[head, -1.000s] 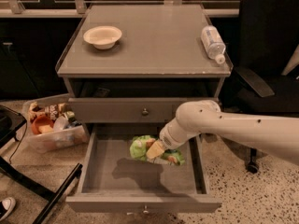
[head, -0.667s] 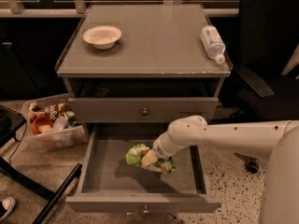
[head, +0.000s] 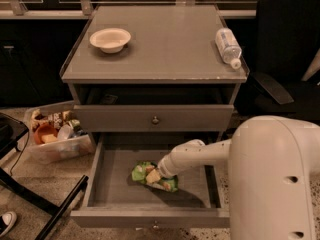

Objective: Place green rice chip bag into middle drawer

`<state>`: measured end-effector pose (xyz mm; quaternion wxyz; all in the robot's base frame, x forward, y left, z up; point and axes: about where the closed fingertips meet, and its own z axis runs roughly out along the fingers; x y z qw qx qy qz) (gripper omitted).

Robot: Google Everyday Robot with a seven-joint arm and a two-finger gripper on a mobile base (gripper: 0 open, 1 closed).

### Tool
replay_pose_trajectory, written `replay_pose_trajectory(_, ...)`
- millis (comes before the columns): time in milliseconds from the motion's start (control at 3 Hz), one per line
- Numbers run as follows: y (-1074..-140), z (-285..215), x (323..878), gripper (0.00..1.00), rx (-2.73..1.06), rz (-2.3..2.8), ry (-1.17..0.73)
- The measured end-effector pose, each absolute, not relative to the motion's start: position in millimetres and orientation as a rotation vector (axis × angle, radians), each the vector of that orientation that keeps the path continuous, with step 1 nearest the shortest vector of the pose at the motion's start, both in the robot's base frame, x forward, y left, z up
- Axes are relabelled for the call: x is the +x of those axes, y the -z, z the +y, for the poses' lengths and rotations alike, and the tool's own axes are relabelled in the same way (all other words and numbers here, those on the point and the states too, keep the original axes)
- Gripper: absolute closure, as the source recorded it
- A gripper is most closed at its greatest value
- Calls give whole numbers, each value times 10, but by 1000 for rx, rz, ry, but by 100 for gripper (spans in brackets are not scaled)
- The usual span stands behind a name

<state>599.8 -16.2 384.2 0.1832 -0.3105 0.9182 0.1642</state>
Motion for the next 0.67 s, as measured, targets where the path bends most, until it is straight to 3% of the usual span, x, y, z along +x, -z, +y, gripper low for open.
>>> replay_pose_trajectory(667,-3874,-158,5994,35,-847,2550,-476)
